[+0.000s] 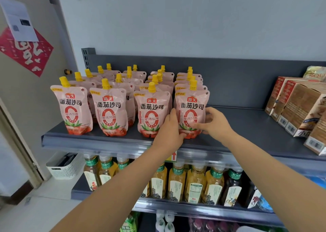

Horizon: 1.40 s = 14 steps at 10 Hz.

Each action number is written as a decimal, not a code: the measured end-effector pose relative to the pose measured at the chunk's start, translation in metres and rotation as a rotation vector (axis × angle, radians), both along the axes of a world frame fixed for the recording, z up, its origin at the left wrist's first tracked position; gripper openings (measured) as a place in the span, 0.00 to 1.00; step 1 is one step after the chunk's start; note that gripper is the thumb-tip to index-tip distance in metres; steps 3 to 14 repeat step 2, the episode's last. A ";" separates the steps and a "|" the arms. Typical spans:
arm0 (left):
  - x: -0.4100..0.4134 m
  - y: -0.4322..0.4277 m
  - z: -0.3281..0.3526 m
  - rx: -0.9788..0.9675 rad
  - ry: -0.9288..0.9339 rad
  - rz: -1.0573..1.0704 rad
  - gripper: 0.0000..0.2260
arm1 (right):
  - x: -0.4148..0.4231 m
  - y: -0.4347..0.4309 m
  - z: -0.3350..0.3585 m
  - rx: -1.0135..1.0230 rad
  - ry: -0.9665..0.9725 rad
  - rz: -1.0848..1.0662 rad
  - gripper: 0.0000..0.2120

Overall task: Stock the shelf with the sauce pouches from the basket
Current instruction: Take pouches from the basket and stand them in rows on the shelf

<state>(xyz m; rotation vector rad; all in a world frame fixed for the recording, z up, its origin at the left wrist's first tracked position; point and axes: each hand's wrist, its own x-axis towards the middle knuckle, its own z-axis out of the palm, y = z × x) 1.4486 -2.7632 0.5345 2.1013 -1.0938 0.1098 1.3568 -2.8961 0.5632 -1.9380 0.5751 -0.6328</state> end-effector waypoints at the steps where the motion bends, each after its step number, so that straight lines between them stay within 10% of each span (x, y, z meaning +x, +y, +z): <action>1: -0.008 0.014 0.002 0.057 -0.042 -0.001 0.37 | -0.005 0.001 0.000 -0.074 -0.008 -0.036 0.28; 14: -0.021 0.028 0.009 0.034 -0.104 -0.025 0.35 | -0.013 0.006 0.003 -0.163 -0.010 -0.131 0.38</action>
